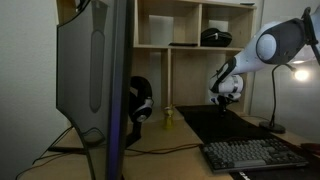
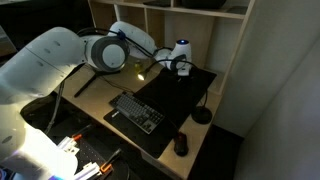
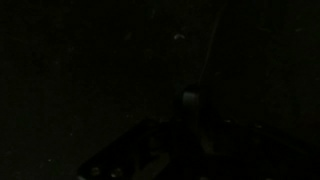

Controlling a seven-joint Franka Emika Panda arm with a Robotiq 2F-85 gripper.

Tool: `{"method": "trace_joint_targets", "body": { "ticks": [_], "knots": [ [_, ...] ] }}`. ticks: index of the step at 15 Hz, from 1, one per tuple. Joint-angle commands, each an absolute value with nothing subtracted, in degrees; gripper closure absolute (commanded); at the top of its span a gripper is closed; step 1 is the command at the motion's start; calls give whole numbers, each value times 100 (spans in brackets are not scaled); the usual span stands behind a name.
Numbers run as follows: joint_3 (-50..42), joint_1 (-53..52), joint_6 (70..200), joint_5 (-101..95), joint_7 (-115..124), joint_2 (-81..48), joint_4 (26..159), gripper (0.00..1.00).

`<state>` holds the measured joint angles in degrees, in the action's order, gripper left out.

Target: Turn the lamp on and off

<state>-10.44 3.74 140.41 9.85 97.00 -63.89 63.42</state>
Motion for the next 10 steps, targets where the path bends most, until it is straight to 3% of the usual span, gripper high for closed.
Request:
{"method": "trace_joint_targets", "body": {
  "ticks": [1,6,7,8,10],
  "knots": [
    [-903,461,14021,1025,9596,-6291,6444,46],
    [-833,474,14068,1062,9458,-5836,6784,11],
    [-959,413,14029,974,9675,-6242,6332,3],
    [-958,412,14022,969,9675,-6195,6338,21],
    [-958,412,14022,968,9678,-6218,6328,8]
  ]
}}
